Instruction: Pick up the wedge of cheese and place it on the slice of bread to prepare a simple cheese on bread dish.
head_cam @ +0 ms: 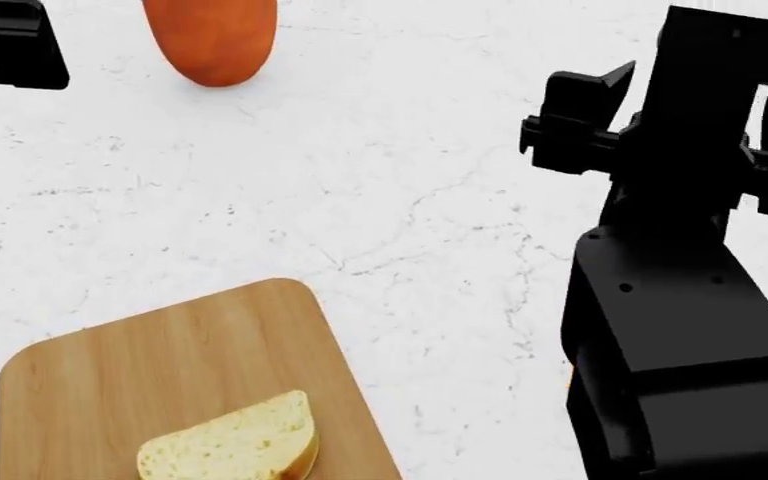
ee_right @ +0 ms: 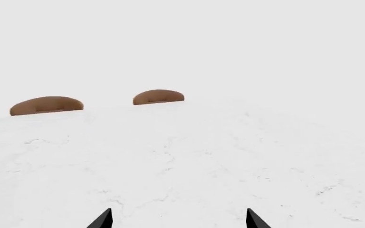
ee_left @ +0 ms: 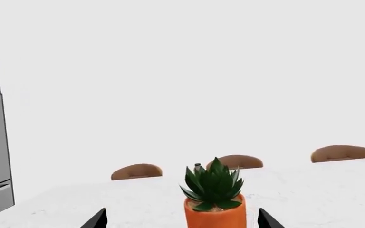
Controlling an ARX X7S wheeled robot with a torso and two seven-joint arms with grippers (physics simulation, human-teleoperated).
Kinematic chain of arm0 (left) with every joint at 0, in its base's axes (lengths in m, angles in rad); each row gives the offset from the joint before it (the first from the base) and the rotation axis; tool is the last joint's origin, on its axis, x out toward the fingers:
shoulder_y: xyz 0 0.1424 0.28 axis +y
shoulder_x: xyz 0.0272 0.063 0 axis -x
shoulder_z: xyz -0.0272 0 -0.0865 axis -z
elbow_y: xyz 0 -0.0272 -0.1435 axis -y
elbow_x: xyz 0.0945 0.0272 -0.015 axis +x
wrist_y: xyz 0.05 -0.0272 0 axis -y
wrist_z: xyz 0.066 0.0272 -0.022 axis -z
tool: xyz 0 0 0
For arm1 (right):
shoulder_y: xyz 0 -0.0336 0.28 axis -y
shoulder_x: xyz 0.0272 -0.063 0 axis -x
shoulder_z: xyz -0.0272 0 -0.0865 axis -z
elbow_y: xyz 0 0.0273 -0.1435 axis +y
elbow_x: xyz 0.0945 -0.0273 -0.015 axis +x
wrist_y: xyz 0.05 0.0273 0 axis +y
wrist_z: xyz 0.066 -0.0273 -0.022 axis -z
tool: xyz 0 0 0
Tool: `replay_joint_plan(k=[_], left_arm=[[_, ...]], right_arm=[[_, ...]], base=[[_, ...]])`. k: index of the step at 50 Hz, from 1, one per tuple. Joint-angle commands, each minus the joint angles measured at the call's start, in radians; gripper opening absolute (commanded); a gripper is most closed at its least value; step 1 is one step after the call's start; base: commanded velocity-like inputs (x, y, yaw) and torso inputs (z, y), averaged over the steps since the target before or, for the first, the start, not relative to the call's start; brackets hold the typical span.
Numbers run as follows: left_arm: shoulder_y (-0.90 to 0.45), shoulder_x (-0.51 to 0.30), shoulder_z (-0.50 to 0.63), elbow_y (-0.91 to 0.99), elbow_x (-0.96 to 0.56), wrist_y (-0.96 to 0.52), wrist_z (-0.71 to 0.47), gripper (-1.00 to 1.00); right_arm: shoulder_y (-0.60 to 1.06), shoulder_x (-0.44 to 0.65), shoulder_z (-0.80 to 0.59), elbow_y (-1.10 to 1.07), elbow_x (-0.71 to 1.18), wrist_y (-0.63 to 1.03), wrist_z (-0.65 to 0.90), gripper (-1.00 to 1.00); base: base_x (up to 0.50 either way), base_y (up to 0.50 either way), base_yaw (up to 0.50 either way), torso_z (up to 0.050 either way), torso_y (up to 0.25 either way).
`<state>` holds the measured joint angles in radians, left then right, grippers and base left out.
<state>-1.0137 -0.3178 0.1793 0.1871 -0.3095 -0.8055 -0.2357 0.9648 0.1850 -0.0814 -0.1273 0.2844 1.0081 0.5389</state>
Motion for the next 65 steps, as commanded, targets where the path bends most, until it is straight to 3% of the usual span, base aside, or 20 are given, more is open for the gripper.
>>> replay_joint_plan(k=[1,28,32,41,65], left_arm=[[0.022,0.003,0.003,-0.010,-0.002,0.023,0.001,1.00],[0.015,0.000,0.006,-0.014,-0.012,0.023,-0.002,1.00],[0.018,0.017,-0.052,-0.020,-0.040,0.013,-0.027,1.00],[0.024,0.029,-0.094,-0.034,-0.077,0.018,-0.020,1.00],[0.027,0.023,-0.082,-0.044,-0.076,0.029,-0.025,1.00]], right_arm=[[-0.006,-0.048,0.016,-0.008,-0.029,0.075,0.121,1.00],[-0.008,-0.049,0.018,-0.008,0.028,0.096,0.094,1.00],[-0.031,-0.049,0.041,-0.021,0.026,0.098,0.117,1.00],[-0.009,-0.138,0.223,-0.027,0.020,0.205,0.293,1.00],[-0.044,-0.176,0.068,0.009,0.037,0.147,0.624,1.00]], base=[[0.00,0.00,0.00,0.000,0.000],[0.00,0.00,0.00,0.000,0.000],[0.00,0.00,0.00,0.000,0.000],[0.00,0.00,0.00,0.000,0.000],[0.00,0.00,0.00,0.000,0.000]])
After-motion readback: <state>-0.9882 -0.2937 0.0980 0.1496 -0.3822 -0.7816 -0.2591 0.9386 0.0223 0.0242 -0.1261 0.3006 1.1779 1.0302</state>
